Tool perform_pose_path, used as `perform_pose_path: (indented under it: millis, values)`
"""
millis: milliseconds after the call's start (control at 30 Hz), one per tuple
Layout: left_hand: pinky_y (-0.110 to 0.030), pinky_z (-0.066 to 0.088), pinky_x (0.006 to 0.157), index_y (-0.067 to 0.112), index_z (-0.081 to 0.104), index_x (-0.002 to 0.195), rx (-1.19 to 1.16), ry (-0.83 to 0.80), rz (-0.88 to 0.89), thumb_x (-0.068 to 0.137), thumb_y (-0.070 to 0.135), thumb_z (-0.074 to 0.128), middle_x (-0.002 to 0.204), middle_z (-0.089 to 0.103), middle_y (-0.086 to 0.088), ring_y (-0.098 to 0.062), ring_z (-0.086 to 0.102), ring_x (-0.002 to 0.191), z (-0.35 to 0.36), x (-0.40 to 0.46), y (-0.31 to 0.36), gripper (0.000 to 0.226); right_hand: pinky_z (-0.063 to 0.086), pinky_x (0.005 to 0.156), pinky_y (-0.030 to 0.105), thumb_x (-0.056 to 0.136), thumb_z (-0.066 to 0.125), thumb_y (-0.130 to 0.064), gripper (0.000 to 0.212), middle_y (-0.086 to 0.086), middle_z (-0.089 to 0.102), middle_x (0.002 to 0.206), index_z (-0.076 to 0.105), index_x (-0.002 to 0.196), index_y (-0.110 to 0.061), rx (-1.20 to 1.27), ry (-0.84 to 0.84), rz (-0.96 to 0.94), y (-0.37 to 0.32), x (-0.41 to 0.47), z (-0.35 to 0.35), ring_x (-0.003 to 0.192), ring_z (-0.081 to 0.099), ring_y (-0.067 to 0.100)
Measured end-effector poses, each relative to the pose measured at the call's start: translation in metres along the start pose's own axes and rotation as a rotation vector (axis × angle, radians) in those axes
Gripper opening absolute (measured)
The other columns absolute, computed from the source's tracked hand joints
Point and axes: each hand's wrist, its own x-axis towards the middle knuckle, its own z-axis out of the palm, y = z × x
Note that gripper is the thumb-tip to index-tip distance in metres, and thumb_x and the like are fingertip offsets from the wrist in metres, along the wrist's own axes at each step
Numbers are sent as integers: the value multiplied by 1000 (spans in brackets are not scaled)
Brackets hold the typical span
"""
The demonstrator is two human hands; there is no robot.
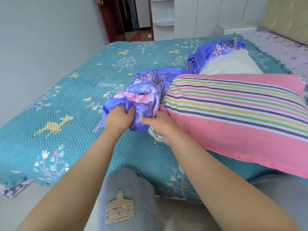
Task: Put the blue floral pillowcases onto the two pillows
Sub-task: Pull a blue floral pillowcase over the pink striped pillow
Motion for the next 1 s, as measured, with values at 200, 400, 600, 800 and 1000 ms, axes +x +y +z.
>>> perform_pose_path:
  millis: [200,400,600,800,1000]
  values:
    - [-33,42,72,12,52,67,-182,109,186,94,39,47,81,64,-19,-33,60,85,-36,19,47,38,32,98,26,90,61,-27,30,-19,56,109,54,118,-28,318,-303,188,-6,-16,13,103,45,-2]
    - [-30,36,63,11,43,57,-373,270,194,95,34,47,56,46,-3,-22,47,67,-74,35,70,45,44,62,26,77,60,-60,41,-12,60,59,64,69,-20,78,11,-21,9,-9,-16,58,54,4]
    - [-40,44,83,-9,62,95,-223,82,-26,96,40,44,104,60,-35,-43,58,102,-33,45,21,52,35,64,33,59,67,-67,77,6,48,67,58,71,9,28,319,-164,12,-19,-63,65,42,14]
    - [-40,43,85,-14,59,98,-215,-43,-153,96,39,46,108,58,-37,-44,57,105,10,19,-9,54,16,50,31,88,64,-30,54,-9,21,47,29,48,-22,-138,490,-284,12,-50,-111,48,19,8]
    - [-31,40,85,-9,58,109,62,-414,-3,99,33,41,119,57,-29,-36,55,110,11,-9,-17,47,39,65,34,90,57,-40,33,14,61,79,58,72,-12,-1066,314,-131,6,-70,-111,82,60,30]
